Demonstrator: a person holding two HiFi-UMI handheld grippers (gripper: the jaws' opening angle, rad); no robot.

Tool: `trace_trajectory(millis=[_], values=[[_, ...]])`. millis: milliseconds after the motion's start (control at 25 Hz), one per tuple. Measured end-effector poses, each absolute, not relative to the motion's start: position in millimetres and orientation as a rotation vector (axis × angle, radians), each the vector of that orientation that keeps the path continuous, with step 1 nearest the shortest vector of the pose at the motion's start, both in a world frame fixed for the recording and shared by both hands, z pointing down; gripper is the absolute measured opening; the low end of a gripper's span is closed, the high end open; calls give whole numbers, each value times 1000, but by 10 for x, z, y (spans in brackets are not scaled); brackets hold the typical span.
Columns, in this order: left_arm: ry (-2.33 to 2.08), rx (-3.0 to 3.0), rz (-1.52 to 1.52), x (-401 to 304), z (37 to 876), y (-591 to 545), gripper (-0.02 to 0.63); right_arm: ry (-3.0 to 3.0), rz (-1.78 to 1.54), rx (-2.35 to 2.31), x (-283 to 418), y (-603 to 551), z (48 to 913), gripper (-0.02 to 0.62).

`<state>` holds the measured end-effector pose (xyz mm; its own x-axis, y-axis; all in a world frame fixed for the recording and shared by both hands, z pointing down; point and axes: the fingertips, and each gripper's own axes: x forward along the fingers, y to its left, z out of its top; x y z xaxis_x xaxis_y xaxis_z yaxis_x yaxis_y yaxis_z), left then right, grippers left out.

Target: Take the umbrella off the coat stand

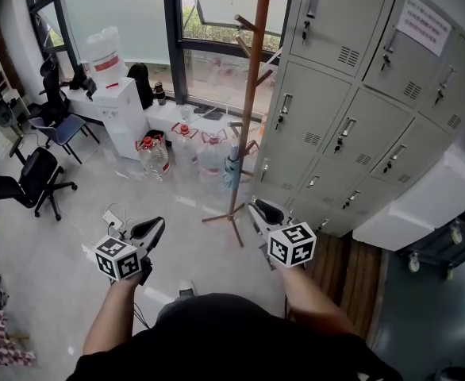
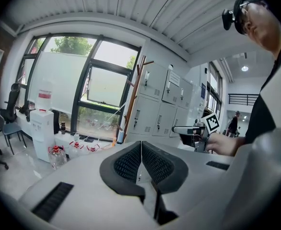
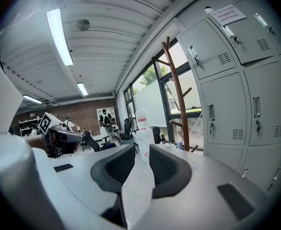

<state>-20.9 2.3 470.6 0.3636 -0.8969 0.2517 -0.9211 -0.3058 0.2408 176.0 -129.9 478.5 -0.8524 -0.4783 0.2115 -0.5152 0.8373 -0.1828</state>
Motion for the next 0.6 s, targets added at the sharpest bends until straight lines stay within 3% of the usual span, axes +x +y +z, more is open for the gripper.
trace_trajectory(millis=[600], values=[[-1547,2317,78,-625,4762,-394,25,-2817,319,860,1384,-1639,4812,129]])
